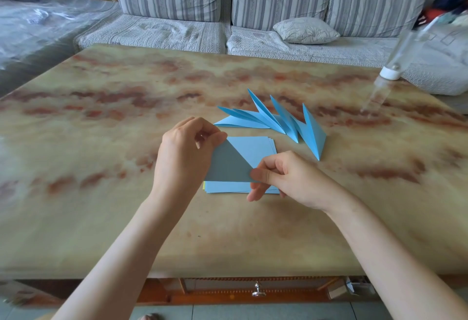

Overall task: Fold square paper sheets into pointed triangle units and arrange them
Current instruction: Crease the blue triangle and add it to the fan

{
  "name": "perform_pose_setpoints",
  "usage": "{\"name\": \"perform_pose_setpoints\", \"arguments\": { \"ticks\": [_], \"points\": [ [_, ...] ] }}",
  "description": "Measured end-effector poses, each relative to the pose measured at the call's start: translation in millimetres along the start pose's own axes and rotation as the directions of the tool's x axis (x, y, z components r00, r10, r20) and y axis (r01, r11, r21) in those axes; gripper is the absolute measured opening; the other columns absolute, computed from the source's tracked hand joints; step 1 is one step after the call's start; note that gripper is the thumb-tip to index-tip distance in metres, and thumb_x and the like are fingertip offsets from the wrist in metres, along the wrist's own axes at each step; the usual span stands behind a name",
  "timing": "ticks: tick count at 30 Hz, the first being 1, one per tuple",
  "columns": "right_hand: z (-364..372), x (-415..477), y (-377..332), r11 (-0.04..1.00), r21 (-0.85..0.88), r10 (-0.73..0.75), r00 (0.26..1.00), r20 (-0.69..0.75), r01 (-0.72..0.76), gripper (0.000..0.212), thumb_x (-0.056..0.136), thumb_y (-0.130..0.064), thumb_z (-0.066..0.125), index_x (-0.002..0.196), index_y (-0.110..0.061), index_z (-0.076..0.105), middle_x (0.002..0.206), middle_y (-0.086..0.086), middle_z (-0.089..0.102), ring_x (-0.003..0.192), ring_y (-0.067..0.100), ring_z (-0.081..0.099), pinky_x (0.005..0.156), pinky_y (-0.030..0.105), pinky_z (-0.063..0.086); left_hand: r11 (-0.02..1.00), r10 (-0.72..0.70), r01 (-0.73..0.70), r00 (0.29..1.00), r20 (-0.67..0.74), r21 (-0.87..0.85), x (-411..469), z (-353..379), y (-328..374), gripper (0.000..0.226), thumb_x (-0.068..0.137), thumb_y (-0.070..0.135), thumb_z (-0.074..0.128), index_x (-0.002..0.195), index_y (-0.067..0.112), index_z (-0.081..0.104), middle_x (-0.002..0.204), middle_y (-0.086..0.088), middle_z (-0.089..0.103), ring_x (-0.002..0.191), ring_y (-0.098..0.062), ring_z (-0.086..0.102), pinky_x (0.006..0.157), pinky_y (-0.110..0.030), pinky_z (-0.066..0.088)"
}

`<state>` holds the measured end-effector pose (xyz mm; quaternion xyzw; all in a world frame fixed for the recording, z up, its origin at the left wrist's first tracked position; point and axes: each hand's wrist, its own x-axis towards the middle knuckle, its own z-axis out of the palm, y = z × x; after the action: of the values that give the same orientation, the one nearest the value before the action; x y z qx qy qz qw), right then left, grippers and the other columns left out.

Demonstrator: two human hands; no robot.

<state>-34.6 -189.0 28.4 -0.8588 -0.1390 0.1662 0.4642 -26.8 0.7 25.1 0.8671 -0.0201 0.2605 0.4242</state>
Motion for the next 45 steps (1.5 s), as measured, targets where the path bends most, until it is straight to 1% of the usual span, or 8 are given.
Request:
{"name": "perform_pose_setpoints", "arguments": {
  "ticks": [7,17,21,25,30,35,40,45],
  "points": [
    [-3.1,-1.5,2.2,0.988,0.153,-0.027,0.998,-0.049,0.034,0.015,0.092,-0.019,0.061,0.086,-0.006,0.063,0.085,0.004,0.076,0.078,0.018,0.072,0.052,0.019,0.040,1.000,0.002,-0.003,0.999,-0.033,-0.017,4.1,-2.8,-1.3,0.008,0.085,0.017,0.067,0.078,0.015,0.065,0.071,0.016,0.056,0.069,0.006,0.050,0.061,-0.003,0.032],
    [-4.8,-1.2,-0.8,0.956,0.292,0.006,0.998,-0.058,0.012,0.009,0.088,-0.010,0.064,0.084,-0.002,0.065,0.087,0.008,0.076,0.083,0.024,0.073,0.052,0.021,0.038,1.000,0.028,-0.029,0.998,-0.048,-0.013,4.6,-5.4,-2.9,0.008,0.085,0.017,0.068,0.078,0.014,0.065,0.074,0.015,0.058,0.070,0.002,0.051,0.061,-0.005,0.033],
    [-11.3,-4.4,-0.3,0.940,0.341,0.043,0.999,-0.024,-0.032,0.025,0.087,-0.025,0.064,0.095,-0.002,0.066,0.097,0.007,0.075,0.086,0.027,0.073,0.052,0.024,0.039,0.999,-0.007,0.004,0.998,-0.057,-0.047,6.3,-9.7,-2.6,0.008,0.087,0.019,0.065,0.079,0.015,0.064,0.074,0.018,0.056,0.069,0.006,0.050,0.061,-0.004,0.033],
    [-14.2,-0.9,0.8,0.937,0.346,0.022,0.983,-0.182,0.043,0.043,0.079,-0.042,0.061,0.103,-0.008,0.069,0.102,0.001,0.074,0.091,0.020,0.071,0.067,0.029,0.049,0.995,-0.054,0.052,0.998,-0.025,-0.083,6.1,-11.5,-0.9,0.009,0.088,0.023,0.064,0.080,0.018,0.065,0.069,0.019,0.053,0.065,0.012,0.046,0.056,-0.004,0.032],
    [4.7,9.7,-7.4,0.910,0.358,-0.085,0.941,-0.327,0.207,0.018,0.079,-0.022,0.072,0.093,-0.011,0.072,0.098,0.002,0.074,0.093,0.009,0.068,0.082,0.015,0.050,0.994,0.030,-0.020,0.994,0.101,-0.103,-5.7,2.6,8.2,0.009,0.084,0.020,0.068,0.077,0.017,0.065,0.070,0.017,0.058,0.066,0.008,0.050,0.058,-0.007,0.035],
    [8.7,12.8,-8.4,0.901,0.371,-0.085,0.932,-0.353,0.223,0.007,0.080,-0.012,0.073,0.087,-0.010,0.071,0.094,0.010,0.074,0.087,0.012,0.067,0.088,0.022,0.051,0.979,0.019,0.012,0.988,0.152,-0.203,-12.6,8.2,12.4,0.017,0.084,0.023,0.069,0.069,0.027,0.063,0.065,0.023,0.060,0.065,0.005,0.054,0.061,-0.006,0.036],
    [7.0,11.5,-7.2,0.905,0.378,-0.082,0.951,-0.297,0.196,0.005,0.082,-0.007,0.071,0.084,-0.011,0.071,0.078,-0.004,0.073,0.077,0.005,0.067,0.077,0.013,0.050,0.958,-0.049,0.103,0.978,0.203,-0.268,-12.1,4.4,14.8,0.017,0.083,0.024,0.071,0.067,0.027,0.065,0.061,0.023,0.063,0.063,0.009,0.056,0.060,-0.005,0.036],
    [4.0,9.4,-6.0,0.911,0.379,-0.075,0.970,-0.230,0.161,0.006,0.084,-0.007,0.068,0.082,-0.012,0.071,0.073,-0.008,0.072,0.071,0.002,0.064,0.070,0.012,0.049,0.967,-0.011,0.051,0.987,0.158,-0.248,-11.5,0.1,12.4,0.018,0.082,0.020,0.071,0.067,0.028,0.065,0.065,0.019,0.065,0.065,0.008,0.057,0.063,-0.005,0.037]
  ]
}}
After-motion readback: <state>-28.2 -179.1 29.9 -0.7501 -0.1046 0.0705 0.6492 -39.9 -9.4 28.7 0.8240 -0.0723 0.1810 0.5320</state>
